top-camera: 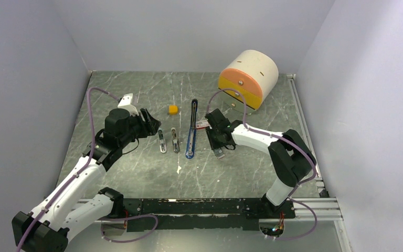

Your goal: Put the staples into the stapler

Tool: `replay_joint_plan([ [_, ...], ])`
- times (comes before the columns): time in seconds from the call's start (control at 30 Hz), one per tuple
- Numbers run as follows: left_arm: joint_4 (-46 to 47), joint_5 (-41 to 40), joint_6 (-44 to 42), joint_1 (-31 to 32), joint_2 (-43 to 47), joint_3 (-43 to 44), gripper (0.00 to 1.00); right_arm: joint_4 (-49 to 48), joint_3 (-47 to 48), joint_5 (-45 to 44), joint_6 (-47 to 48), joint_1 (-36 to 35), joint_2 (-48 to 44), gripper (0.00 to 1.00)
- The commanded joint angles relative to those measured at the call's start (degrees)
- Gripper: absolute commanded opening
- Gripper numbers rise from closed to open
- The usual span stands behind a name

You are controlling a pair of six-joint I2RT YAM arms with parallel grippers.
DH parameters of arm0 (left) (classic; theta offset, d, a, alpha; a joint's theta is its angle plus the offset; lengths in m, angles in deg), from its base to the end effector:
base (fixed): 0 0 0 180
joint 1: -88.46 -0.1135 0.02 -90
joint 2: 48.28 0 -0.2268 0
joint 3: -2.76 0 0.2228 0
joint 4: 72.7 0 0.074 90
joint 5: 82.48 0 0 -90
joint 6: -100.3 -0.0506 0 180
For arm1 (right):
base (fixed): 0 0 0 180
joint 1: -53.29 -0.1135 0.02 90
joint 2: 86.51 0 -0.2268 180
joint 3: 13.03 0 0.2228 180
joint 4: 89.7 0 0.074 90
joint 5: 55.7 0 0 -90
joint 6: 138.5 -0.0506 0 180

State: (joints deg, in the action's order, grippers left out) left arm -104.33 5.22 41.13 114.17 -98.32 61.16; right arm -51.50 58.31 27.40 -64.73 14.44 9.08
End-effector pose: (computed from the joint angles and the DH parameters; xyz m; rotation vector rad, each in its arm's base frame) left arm 0.1894 -0.0889 0.2705 -0.1173 2.0231 -0.5961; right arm 0.2395 0.1851 0.1376 -0.4825 2.6125 0.1591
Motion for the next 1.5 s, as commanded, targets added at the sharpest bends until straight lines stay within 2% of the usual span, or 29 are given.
replay_joint_plan([
  [0.0,1.6,-0.3,-0.1,0.2,0.6,-0.4,0.62,-1.3,1.0,-0.6,0.6,-0.3,0.9,0.38],
  [0.47,1.6,-0.4,0.0,0.2,0.5,-0.4,0.62,-1.3,1.0,-0.8,0.7,-0.6,1.5,0.41],
  [0.7,1.6,-0.5,0.0,0.2,0.5,-0.5,0.62,-1.6,0.9,-0.6,0.7,-0.9,0.9,0.36],
  [1.17,1.4,-0.6,0.0,0.2,0.7,-0.5,0.62,-0.4,1.6,2.2,-1.9,-1.1,-1.3,0.17],
  [1.47,1.3,-0.6,0.1,0.2,0.8,-0.5,0.62,0.8,2.4,4.4,-2.4,-1.0,-2.6,0.15],
])
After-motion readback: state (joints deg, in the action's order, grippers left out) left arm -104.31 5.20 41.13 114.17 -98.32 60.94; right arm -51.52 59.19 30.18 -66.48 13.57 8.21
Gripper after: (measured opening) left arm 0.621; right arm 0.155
